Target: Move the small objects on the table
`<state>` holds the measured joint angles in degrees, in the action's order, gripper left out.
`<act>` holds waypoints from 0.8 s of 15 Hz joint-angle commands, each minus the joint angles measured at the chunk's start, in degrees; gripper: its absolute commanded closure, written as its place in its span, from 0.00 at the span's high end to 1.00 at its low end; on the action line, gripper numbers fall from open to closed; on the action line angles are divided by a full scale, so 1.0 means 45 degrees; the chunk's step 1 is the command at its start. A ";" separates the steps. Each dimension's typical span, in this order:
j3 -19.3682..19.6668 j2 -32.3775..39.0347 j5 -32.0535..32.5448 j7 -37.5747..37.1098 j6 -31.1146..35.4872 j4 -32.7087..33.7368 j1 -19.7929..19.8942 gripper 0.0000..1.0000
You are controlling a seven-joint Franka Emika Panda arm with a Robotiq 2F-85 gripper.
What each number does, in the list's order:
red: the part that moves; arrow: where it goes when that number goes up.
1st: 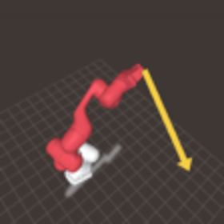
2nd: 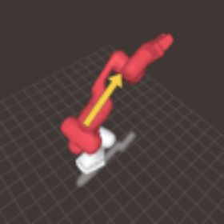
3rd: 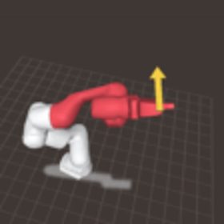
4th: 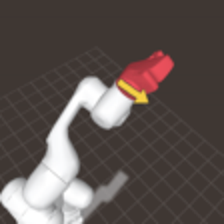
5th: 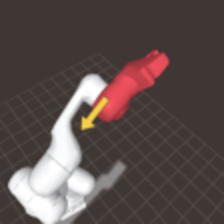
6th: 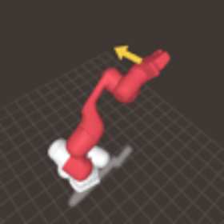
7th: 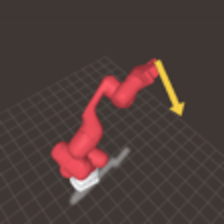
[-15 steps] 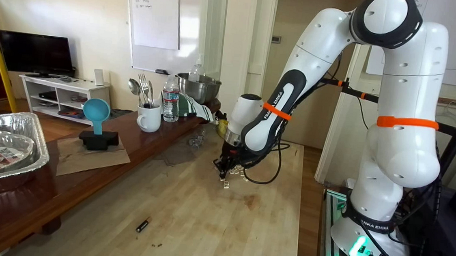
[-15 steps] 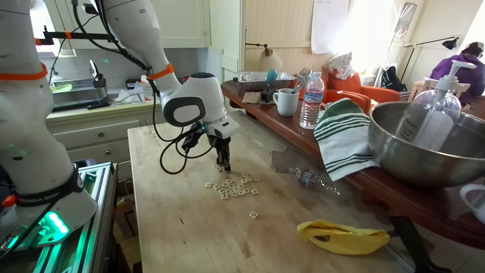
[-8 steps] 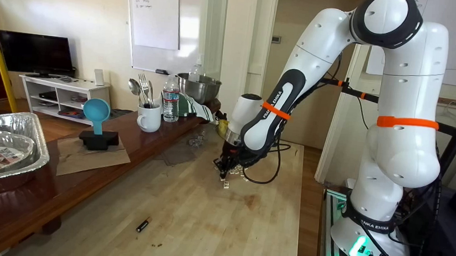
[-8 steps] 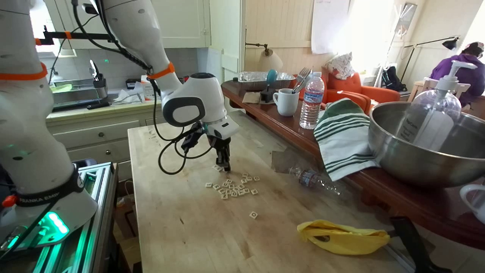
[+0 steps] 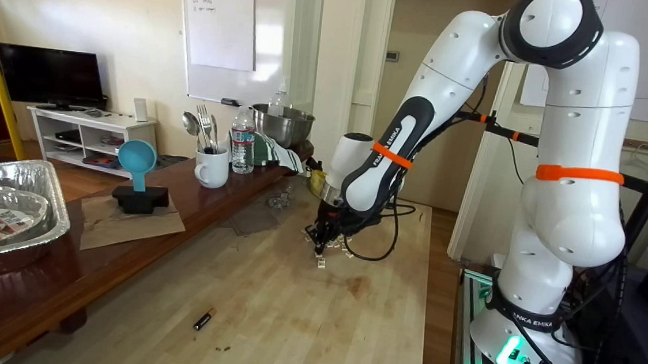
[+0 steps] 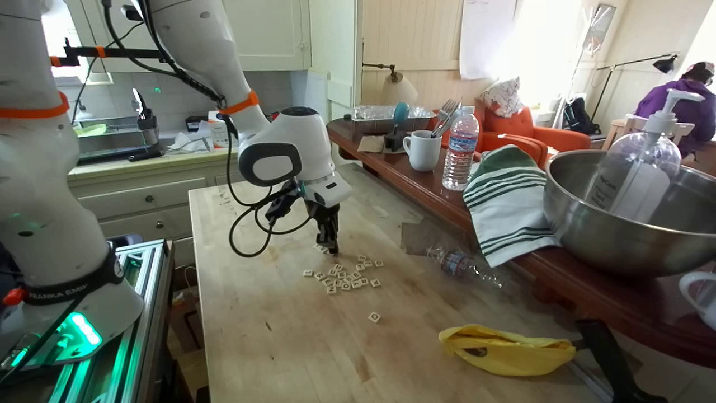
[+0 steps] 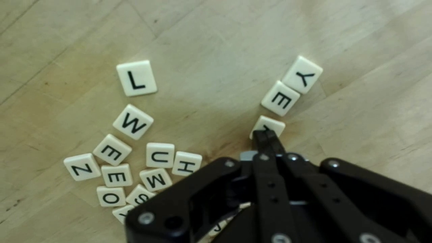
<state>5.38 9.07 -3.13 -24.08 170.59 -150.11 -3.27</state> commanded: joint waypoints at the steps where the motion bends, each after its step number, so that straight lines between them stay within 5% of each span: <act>1: -0.0390 -0.0013 -0.0816 0.0455 -0.0757 -0.0182 0.0206 0.00; 12: -0.0284 -0.0435 -0.0819 0.0239 -0.1023 -0.0296 0.0193 0.00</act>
<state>4.52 8.18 -5.78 -23.52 167.34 -150.13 -2.99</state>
